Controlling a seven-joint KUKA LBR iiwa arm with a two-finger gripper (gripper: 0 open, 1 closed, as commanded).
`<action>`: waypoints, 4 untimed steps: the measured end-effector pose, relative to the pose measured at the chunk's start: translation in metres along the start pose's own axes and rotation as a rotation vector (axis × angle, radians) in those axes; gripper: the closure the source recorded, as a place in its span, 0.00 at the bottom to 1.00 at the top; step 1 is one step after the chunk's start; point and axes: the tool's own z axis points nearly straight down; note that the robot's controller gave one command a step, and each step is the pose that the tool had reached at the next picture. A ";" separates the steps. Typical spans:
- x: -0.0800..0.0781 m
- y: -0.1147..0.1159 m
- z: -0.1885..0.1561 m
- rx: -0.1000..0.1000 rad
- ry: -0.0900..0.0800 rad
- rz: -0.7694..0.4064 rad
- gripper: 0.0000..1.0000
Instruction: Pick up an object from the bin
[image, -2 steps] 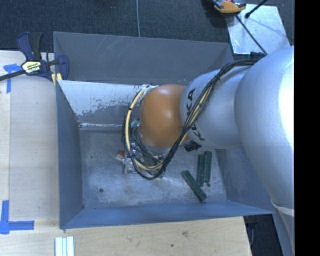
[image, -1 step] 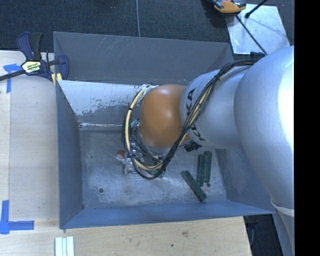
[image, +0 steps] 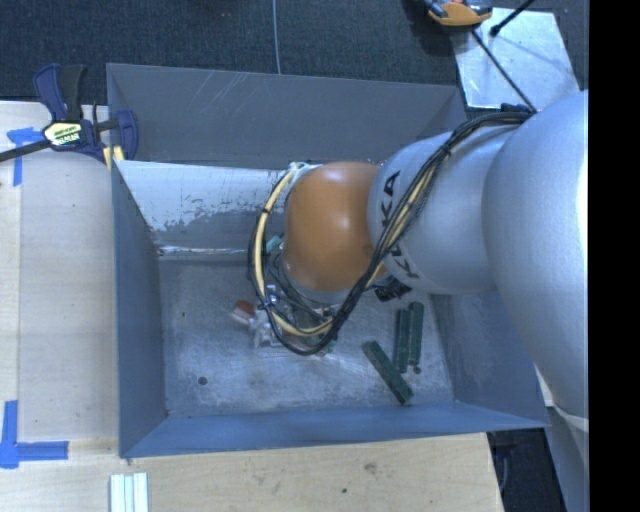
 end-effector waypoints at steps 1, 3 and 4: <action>-0.013 -0.006 -0.050 -0.001 -0.008 0.049 1.00; -0.014 -0.021 -0.088 -0.001 -0.010 0.061 0.00; -0.023 -0.029 0.020 -0.004 -0.022 0.032 1.00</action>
Offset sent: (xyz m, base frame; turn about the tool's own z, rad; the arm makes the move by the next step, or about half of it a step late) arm 0.0146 -0.0197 0.0880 0.0594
